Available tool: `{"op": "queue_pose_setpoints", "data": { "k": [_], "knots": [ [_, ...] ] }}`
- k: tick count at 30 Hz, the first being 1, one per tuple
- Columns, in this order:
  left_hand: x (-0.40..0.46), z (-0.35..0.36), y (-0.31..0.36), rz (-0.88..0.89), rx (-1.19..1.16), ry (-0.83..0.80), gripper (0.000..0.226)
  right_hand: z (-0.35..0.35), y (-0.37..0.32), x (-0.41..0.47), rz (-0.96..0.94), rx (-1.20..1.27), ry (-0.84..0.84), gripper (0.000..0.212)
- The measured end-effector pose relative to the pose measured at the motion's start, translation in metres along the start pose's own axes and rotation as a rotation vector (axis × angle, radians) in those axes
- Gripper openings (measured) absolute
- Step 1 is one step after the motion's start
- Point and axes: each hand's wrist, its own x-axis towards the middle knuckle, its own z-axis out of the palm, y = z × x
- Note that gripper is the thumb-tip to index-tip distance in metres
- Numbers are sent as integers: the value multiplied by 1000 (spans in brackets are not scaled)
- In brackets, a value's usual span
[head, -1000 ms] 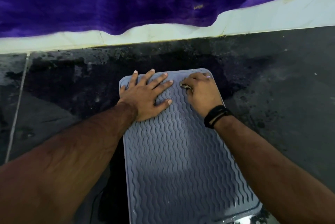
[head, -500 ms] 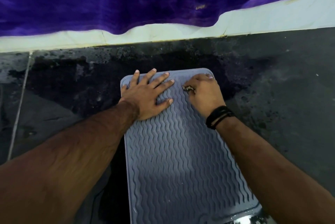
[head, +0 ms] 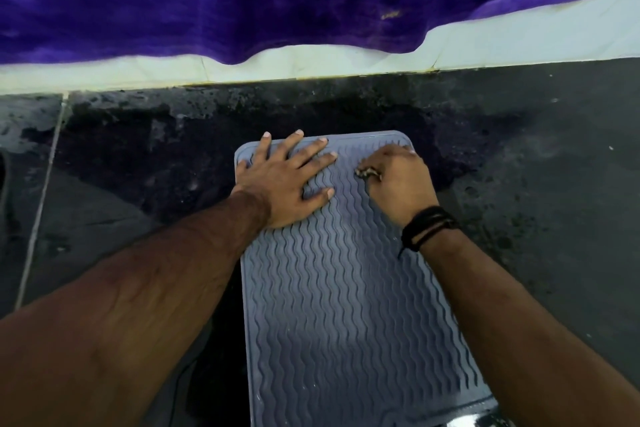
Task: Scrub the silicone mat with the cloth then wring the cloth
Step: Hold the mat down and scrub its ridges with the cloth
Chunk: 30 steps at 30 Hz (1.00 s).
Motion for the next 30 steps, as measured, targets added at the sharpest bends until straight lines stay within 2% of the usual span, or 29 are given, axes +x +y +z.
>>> {"op": "queue_pose_setpoints", "data": {
  "k": [5,13,21,27,30],
  "knots": [
    [1,0,-1,-15,-8,-10,86,7,-6,37,14,-37,39,38],
    [3,2,-2,10,5,17,84,3,-2,1,5,-37,9,29],
    [2,-1,0,-21,-10,-14,90,10,-9,37,38,-108,-17,36],
    [1,2,-2,-2,-23,15,82,0,0,-15,-13,-55,-36,31],
    [2,3,-4,4,-15,11,82,-1,-1,-12,-11,-17,-13,31]
  ]
}}
